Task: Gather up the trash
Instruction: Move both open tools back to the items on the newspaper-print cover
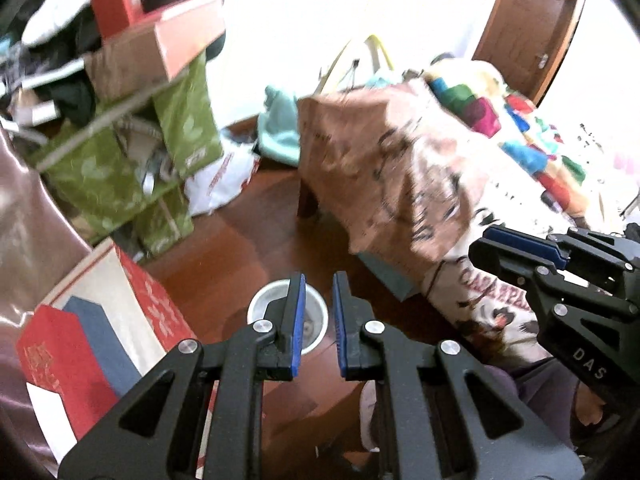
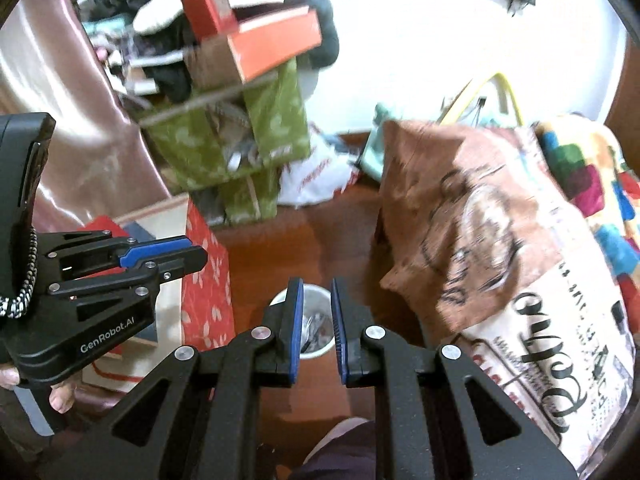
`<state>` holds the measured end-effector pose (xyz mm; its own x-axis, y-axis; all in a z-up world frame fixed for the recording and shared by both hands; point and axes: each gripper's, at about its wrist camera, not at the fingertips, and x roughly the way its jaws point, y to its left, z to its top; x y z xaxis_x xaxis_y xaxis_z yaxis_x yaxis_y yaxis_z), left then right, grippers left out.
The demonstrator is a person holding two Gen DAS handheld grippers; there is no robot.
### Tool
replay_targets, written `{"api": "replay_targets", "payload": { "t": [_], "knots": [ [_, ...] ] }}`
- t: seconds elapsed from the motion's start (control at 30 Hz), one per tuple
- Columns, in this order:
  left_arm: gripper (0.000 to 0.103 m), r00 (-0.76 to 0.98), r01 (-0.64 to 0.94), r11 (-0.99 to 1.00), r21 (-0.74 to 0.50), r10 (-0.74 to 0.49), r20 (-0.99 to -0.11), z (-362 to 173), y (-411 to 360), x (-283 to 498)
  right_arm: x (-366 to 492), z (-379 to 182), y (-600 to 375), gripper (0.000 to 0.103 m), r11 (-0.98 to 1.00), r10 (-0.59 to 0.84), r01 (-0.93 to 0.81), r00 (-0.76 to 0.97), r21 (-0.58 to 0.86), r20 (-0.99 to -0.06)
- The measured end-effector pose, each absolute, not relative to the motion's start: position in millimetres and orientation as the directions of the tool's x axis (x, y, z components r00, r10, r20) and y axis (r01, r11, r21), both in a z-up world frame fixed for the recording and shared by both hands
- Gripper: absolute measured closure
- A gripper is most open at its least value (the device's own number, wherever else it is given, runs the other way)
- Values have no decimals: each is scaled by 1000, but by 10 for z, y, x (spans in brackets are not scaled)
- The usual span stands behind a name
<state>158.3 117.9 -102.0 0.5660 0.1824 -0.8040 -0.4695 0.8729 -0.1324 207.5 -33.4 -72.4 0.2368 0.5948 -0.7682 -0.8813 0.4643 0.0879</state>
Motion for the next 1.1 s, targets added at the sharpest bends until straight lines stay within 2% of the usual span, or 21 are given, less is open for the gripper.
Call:
{"api": "replay_targets", "payload": {
  "t": [0.17, 0.23, 0.3, 0.37, 0.47, 0.53, 0.67, 0.87, 1.1],
  "knots": [
    [88, 639, -421, 898, -128, 193, -744, -641, 860, 1603, 2094, -355, -751, 90, 502, 649, -862, 315, 78, -692],
    [77, 680, -392, 910, -134, 189, -708, -470, 694, 1624, 2095, -227, -897, 88, 521, 663, -850, 345, 79, -664],
    [71, 711, -369, 919, -135, 186, -678, -329, 551, 1650, 2133, -92, -1113, 81, 547, 675, -834, 386, 76, -629],
    [69, 740, -338, 931, -137, 174, -649, -193, 386, 1705, 2159, -3, -1282, 68, 571, 680, -818, 425, 67, -598],
    [65, 777, -282, 949, -138, 142, -614, -16, 126, 1836, 2211, 150, -1590, 62, 626, 665, -779, 508, 37, -548],
    [57, 796, -254, 958, -131, 130, -592, 77, -33, 1910, 2264, 247, -1795, 61, 663, 648, -749, 556, 26, -520],
    [54, 828, -192, 974, -119, 96, -552, 235, -367, 2089, 2393, 354, -2126, 49, 725, 614, -689, 626, 28, -482],
    [49, 854, -104, 986, -130, 21, -519, 373, -784, 2459, 2692, 367, -2609, 49, 817, 515, -576, 717, 19, -470],
    [44, 853, -42, 987, -156, -46, -520, 330, -1103, 2908, 3121, 167, -3114, 49, 900, 385, -436, 776, 15, -499]
  ]
}}
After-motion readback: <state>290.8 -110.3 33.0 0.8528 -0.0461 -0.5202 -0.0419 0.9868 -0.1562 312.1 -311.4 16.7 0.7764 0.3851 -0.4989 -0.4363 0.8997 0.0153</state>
